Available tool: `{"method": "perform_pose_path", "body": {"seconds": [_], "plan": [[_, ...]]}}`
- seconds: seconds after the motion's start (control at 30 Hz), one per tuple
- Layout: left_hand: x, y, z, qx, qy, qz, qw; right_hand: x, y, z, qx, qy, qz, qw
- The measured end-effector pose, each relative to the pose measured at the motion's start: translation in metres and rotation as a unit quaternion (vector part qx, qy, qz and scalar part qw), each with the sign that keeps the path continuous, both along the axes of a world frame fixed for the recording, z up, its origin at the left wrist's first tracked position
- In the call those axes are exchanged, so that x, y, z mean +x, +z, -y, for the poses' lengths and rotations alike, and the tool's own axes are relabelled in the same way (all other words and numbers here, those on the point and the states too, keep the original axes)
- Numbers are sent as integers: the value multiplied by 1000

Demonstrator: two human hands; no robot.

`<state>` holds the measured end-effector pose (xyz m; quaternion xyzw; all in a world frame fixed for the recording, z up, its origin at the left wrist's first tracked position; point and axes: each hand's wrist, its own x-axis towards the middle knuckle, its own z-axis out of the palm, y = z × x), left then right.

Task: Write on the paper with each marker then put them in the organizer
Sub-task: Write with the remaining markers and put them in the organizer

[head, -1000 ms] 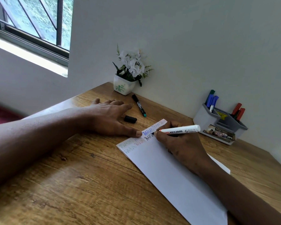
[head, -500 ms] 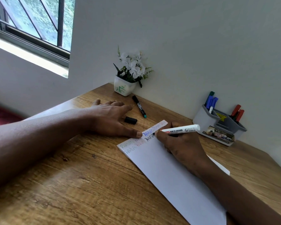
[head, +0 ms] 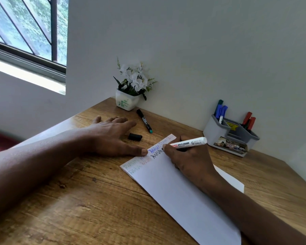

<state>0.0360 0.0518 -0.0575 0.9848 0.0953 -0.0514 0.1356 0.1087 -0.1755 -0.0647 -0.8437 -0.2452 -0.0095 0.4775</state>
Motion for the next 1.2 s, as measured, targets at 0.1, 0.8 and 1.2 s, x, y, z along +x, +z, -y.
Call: {"method": "perform_pose_path", "body": {"seconds": [0.1,0.8,1.2], "plan": [[1,-2,-1,-4,-2,8,1000,1,0,1,35,8,-29,999],[42,-3,-8,65,-46,298,951,9,12,4,234,46,-222,945],[26,7,-7,29,-112,193,974,17,7,0,214,57,-223,949]]}}
